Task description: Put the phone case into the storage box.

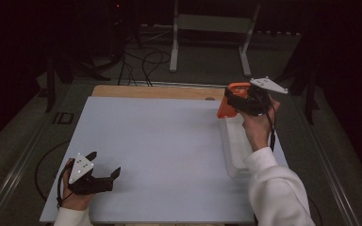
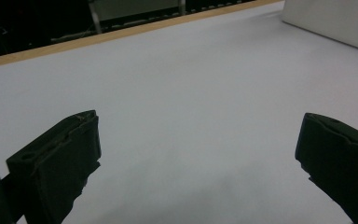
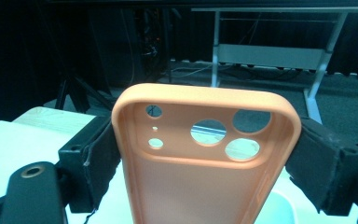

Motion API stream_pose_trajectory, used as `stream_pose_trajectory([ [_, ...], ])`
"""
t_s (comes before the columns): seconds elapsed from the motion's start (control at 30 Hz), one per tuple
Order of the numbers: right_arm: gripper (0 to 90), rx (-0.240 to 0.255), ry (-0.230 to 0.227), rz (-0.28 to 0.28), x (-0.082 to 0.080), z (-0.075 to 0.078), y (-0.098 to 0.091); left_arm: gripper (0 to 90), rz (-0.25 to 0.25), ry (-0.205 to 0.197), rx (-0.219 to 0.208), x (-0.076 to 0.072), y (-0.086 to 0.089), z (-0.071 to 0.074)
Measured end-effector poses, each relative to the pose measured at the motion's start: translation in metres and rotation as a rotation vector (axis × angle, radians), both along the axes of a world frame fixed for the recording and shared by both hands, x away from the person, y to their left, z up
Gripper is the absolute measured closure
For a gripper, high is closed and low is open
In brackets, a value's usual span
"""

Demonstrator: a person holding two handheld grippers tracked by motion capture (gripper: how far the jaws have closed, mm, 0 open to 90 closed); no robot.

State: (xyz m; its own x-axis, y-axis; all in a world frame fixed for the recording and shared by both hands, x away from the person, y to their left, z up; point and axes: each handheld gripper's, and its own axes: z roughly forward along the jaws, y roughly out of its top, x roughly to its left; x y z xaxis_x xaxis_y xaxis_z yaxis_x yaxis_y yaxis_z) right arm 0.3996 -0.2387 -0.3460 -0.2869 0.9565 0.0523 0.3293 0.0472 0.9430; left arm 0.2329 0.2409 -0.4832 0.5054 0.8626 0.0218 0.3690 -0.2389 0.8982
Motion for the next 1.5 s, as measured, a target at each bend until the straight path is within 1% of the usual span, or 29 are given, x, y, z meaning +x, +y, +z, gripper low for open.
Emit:
stream_pose_trajectory([
  [0.23,16.4,-0.008,0.002,-0.012,0.002,-0.002,-0.002,0.8,0.000,0.002,0.000,0.000,0.000,0.000],
  [0.5,16.4,-0.015,0.009,-0.043,0.006,-0.005,-0.006,0.8,0.000,0.004,0.001,0.000,-0.001,-0.001],
  [0.97,16.4,-0.023,0.017,-0.082,0.013,-0.009,-0.010,0.9,-0.002,0.004,-0.001,0.000,-0.001,-0.001],
  [1.17,16.4,-0.037,0.021,-0.102,0.016,-0.011,-0.012,0.8,-0.002,0.003,0.000,0.000,-0.001,0.000],
  [1.5,16.4,-0.039,0.026,-0.125,0.021,-0.014,-0.017,0.8,-0.001,0.001,0.000,0.000,0.000,0.000],
])
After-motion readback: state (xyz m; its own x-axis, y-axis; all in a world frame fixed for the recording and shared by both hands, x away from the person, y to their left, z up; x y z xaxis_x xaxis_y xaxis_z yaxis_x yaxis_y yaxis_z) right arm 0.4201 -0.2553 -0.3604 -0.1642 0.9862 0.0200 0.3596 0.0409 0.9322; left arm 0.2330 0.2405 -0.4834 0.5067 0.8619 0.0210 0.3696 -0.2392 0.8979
